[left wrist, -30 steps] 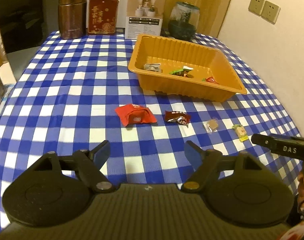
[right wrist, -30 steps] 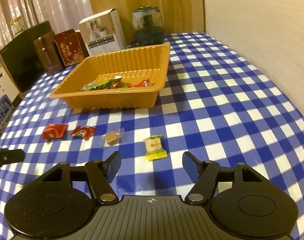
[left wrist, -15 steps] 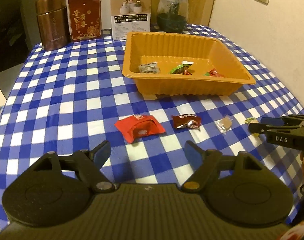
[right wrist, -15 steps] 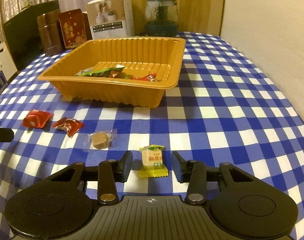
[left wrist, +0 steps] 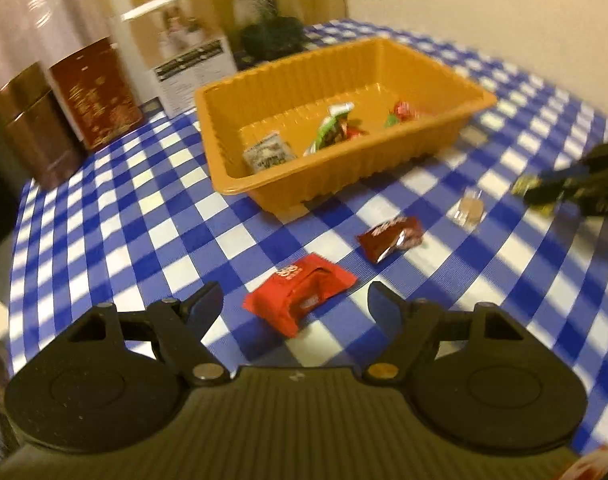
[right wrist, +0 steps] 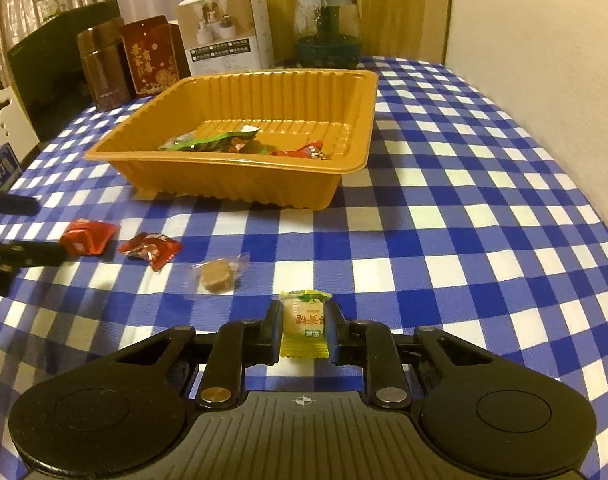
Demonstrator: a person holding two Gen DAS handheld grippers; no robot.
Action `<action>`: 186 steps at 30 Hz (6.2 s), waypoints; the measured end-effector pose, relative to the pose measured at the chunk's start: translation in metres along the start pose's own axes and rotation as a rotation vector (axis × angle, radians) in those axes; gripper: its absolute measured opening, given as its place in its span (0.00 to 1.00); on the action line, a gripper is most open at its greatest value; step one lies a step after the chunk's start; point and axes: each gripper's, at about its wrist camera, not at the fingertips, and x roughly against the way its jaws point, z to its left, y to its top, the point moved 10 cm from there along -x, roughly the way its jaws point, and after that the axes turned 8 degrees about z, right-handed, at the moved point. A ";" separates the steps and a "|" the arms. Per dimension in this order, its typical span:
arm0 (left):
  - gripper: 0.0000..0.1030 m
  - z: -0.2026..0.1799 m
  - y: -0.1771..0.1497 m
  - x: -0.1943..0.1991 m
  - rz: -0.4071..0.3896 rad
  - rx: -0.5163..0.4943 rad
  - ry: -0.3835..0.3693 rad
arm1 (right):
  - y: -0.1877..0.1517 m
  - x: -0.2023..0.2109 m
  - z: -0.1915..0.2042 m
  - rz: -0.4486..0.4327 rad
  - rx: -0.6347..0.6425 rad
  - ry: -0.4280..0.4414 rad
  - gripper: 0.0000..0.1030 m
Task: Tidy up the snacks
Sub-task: 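Grasp the red square packet with the left gripper while the right gripper grasps the yellow cake, then lift the red packet and yellow cake with both grippers, then carry the red packet with the left gripper while the right gripper carries the yellow cake over the tray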
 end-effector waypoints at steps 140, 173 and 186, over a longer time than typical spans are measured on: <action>0.22 -0.014 0.074 0.064 -0.062 0.500 -0.127 | 0.092 0.067 0.007 -0.127 -0.045 0.108 0.22; 0.23 0.027 0.140 -0.006 -0.031 0.442 -0.083 | 0.163 0.004 -0.002 -0.096 -0.054 0.144 0.22; 0.23 0.031 0.144 -0.028 -0.017 0.446 -0.087 | 0.167 -0.017 -0.004 -0.074 -0.071 0.152 0.22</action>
